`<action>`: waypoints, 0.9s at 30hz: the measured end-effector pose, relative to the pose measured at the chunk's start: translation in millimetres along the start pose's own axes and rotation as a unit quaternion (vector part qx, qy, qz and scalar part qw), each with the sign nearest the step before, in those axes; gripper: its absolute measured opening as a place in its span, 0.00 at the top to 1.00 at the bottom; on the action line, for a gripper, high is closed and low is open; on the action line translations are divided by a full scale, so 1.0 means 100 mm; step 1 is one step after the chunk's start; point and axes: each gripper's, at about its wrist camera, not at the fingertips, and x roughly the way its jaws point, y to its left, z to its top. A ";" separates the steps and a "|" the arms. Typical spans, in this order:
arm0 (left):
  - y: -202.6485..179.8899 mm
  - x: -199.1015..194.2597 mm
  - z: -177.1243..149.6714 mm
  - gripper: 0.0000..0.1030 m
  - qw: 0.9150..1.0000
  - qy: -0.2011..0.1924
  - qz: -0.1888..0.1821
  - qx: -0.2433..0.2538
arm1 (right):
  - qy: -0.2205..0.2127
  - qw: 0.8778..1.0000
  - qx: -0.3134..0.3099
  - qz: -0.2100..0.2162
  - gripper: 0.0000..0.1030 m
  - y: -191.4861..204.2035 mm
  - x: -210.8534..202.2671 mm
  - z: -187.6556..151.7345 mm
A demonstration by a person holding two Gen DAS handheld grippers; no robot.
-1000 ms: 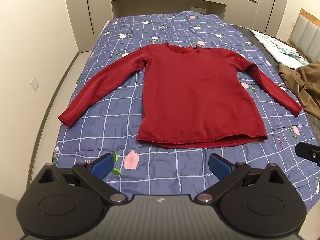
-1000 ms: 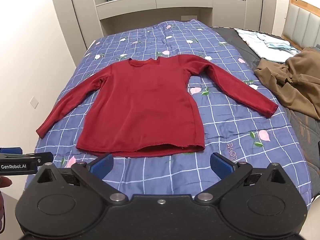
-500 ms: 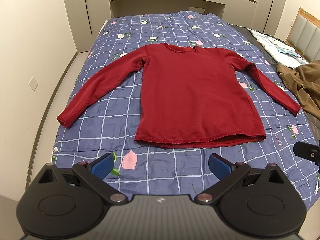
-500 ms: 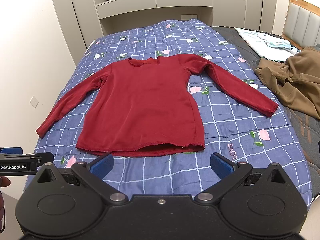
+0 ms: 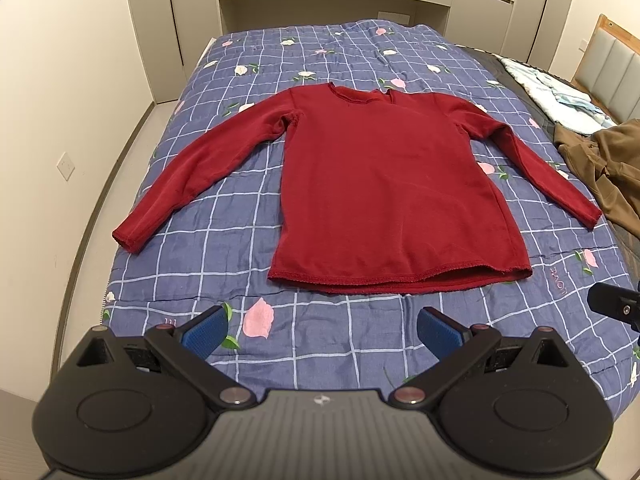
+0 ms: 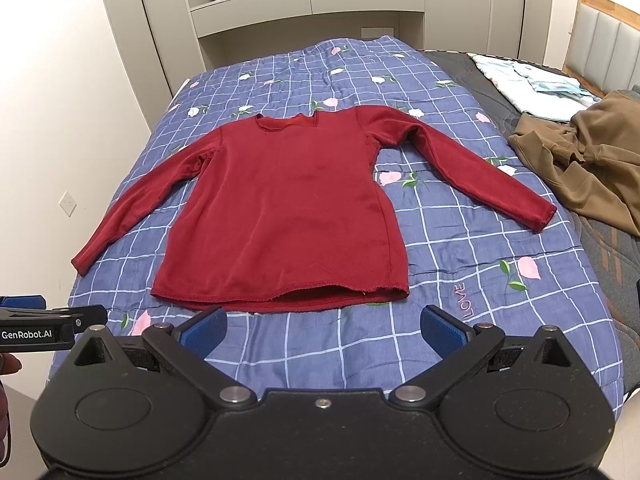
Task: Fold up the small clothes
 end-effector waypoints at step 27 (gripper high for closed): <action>0.01 0.05 -0.02 0.01 1.000 0.005 0.001 -0.002 | 0.004 1.000 0.001 0.000 0.00 0.01 0.00 -0.01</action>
